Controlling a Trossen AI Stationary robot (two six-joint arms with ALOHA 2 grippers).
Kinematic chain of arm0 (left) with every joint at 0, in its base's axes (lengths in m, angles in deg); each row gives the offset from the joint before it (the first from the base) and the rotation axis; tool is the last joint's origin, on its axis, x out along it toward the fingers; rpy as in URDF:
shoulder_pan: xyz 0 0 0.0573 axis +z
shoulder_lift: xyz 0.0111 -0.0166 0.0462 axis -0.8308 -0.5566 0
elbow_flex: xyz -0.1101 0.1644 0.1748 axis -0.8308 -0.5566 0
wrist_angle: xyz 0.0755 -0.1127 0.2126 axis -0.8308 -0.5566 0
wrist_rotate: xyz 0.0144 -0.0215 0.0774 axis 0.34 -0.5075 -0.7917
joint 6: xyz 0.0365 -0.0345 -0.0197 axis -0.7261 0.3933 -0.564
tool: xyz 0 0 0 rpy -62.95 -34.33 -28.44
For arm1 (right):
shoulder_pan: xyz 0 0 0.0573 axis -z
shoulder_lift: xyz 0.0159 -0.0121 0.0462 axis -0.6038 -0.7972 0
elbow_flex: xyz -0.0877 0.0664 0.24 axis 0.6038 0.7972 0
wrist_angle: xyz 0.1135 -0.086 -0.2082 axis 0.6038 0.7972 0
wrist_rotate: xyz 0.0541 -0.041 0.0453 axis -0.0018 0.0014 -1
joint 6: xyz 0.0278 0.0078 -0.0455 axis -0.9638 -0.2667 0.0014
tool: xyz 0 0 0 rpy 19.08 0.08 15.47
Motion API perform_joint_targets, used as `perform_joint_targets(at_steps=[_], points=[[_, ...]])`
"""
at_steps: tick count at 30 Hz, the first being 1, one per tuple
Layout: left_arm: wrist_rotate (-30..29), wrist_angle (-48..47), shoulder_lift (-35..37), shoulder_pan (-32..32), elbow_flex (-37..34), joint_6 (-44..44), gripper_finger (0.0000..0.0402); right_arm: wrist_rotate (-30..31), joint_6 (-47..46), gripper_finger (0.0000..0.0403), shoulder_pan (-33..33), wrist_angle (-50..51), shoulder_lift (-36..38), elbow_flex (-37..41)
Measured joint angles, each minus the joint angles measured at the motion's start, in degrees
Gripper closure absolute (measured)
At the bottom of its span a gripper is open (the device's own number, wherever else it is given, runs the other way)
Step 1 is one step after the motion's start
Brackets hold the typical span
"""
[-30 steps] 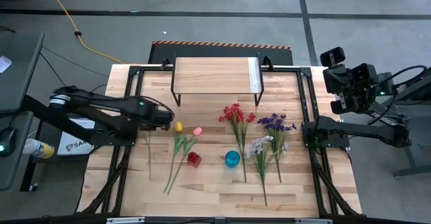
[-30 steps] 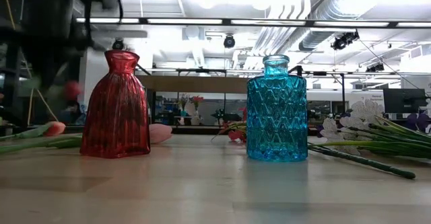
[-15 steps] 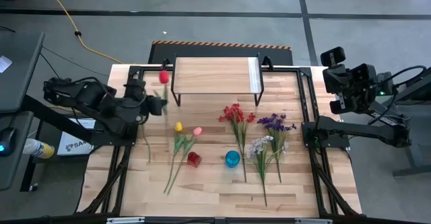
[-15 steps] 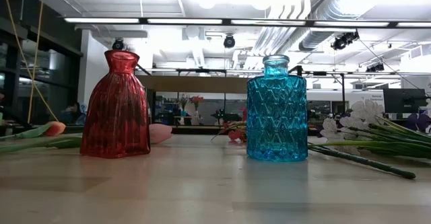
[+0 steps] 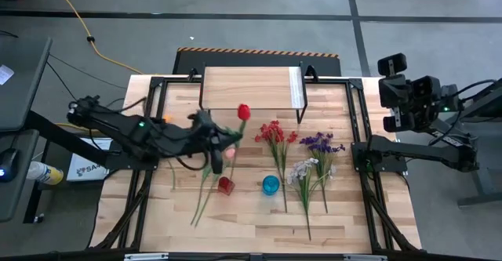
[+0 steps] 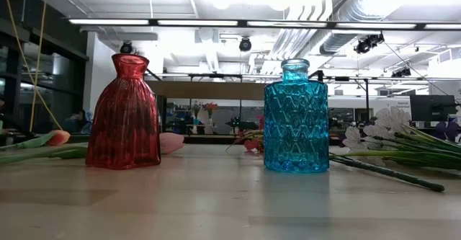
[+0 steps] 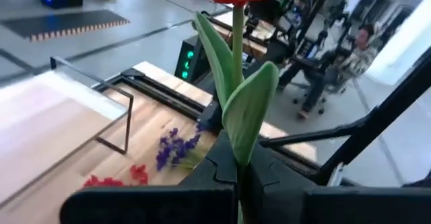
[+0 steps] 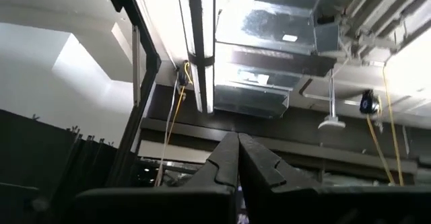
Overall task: Pick and place flowers into a vace then onto a shelf
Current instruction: Put the left red flower into the blue vase
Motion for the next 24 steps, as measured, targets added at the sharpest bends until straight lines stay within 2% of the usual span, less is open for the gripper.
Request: perform_joint_targets(at_steps=[4,13,16,20,24], points=[[0.4,6.9,-2.9,0.0,0.1,-5.8,0.0375,0.0,0.9,0.0402,0.0,-1.2,0.0,0.0],[7.5,22.9,-9.4,0.0,0.1,-17.0,0.0375,0.0,0.8,0.0402,0.0,-1.3,0.1,0.0],[7.9,28.2,-11.5,0.0,0.1,-20.2,0.0375,-0.4,0.8,0.0402,0.0,-1.3,0.1,0.0],[8.0,32.9,-14.4,1.2,0.1,-19.0,0.0375,-0.9,0.7,0.0402,0.0,-1.3,0.1,0.0],[5.3,37.3,-17.8,2.0,0.1,-17.6,0.0375,0.0,0.8,0.0402,0.0,-1.3,0.6,0.0]])
